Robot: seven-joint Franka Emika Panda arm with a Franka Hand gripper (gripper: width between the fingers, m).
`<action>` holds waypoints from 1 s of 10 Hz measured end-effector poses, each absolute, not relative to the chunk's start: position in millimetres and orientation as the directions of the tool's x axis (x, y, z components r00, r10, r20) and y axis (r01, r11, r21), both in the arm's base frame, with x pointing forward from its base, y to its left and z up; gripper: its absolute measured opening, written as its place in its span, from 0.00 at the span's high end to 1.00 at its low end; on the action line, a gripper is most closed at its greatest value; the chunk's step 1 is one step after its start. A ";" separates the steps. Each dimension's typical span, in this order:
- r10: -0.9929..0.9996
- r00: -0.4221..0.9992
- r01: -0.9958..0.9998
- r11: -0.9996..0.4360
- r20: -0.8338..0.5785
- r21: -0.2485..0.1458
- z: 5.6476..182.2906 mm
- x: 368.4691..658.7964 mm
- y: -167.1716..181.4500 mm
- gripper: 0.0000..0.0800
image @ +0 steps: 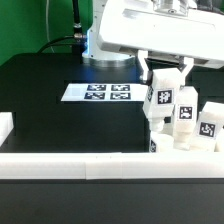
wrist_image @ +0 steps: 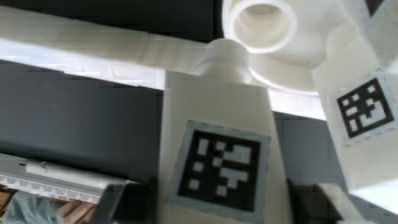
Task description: Assemble stool
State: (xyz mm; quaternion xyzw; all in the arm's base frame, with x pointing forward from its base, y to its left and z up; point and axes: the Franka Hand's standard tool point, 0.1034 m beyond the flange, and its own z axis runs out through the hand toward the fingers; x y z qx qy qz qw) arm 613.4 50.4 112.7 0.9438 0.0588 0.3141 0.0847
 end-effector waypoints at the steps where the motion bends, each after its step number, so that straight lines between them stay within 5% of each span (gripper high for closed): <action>1: 0.165 0.799 0.058 -0.978 0.578 0.199 109.3 612.4 50.4 0.59; 10: 0.164 0.804 0.056 -0.978 0.571 0.203 91.6 607.9 65.6 0.59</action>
Offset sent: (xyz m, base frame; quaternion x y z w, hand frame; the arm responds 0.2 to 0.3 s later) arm 0.0044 0.0072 -0.0071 -0.0025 0.0041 -0.0078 1.0000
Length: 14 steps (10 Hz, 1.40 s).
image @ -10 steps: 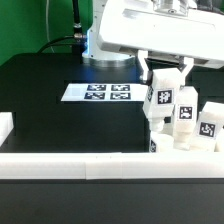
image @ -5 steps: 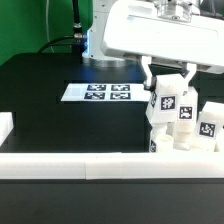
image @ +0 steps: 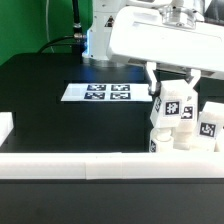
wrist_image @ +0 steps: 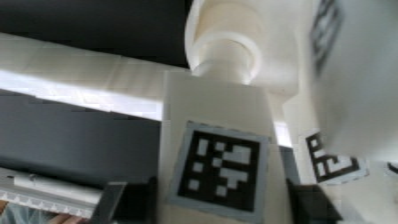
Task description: Assemble stool
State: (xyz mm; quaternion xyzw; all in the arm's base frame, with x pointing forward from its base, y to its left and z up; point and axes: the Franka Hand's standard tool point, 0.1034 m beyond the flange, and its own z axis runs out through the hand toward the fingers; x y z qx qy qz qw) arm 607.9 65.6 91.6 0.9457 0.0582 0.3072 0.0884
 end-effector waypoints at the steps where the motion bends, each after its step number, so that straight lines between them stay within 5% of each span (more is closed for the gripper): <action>1: 0.166 0.806 0.057 -0.977 0.568 0.205 89.8 607.3 64.5 0.59; 10: 0.167 0.814 0.055 -0.976 0.557 0.213 76.8 602.7 64.6 0.59; 11: 0.166 0.817 0.054 -0.976 0.552 0.213 75.7 602.0 64.0 0.48; 12: 0.163 0.819 0.051 -0.976 0.551 0.212 76.4 602.0 63.0 0.48; 13: 0.158 0.823 0.052 -0.977 0.545 0.206 81.9 603.4 63.1 0.28; 14: 0.152 0.822 0.050 -0.979 0.549 0.197 90.4 606.0 63.8 0.28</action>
Offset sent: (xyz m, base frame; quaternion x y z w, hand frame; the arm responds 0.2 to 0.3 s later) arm 0.0030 0.0040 -0.0071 0.0030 0.0082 0.0007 1.0000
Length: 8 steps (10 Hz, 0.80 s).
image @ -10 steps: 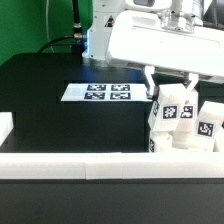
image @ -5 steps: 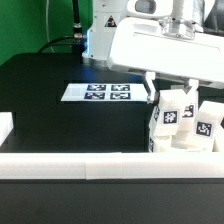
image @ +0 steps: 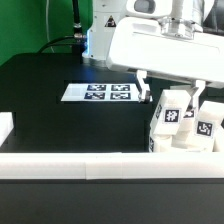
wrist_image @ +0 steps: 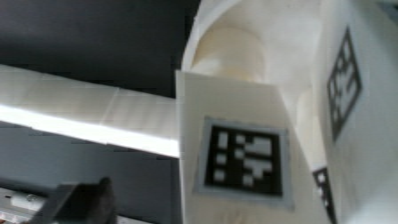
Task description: Assemble stool
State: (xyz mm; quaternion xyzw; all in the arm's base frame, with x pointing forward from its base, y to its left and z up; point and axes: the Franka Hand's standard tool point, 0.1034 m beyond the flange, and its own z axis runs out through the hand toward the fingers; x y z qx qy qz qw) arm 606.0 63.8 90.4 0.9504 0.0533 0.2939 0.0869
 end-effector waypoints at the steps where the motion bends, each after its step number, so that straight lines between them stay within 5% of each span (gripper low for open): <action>1: 0.142 0.822 0.047 -0.982 0.551 0.183 99.4 608.3 66.1 0.20; 5: 0.100 0.819 0.037 -0.992 0.565 0.122 146.6 617.2 68.9 0.19; 8: 0.104 0.826 0.037 -0.991 0.553 0.131 137.7 613.7 65.5 0.19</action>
Offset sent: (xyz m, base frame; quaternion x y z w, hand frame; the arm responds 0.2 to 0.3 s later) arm -0.0022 0.0129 0.0417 0.0842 -0.0361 0.0463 0.9947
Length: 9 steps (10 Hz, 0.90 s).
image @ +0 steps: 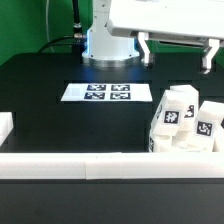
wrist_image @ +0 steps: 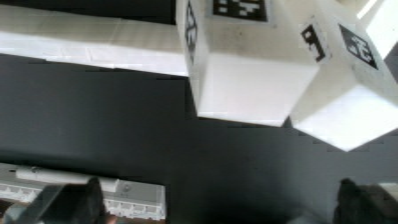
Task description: Assemble stool
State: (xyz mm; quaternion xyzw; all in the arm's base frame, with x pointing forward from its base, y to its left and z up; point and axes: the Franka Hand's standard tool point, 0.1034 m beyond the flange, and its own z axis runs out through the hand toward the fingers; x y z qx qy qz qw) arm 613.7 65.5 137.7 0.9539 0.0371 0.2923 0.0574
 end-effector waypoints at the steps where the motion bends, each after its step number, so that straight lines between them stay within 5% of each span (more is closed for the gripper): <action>1: 0.078 0.843 0.019 -0.993 0.532 0.115 137.1 611.3 54.5 0.19; 3: 0.086 0.845 0.040 -0.994 0.527 0.098 146.9 614.6 49.0 0.19; 6: 0.026 0.943 0.021 -1.000 0.331 0.019 140.0 611.2 50.4 0.19; 9: 0.077 0.990 0.079 -0.997 0.119 -0.014 138.4 605.9 53.3 0.19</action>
Offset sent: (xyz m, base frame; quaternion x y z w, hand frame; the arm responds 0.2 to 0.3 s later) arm 0.0044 0.0119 0.0053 0.1509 -0.2132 0.0651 0.9631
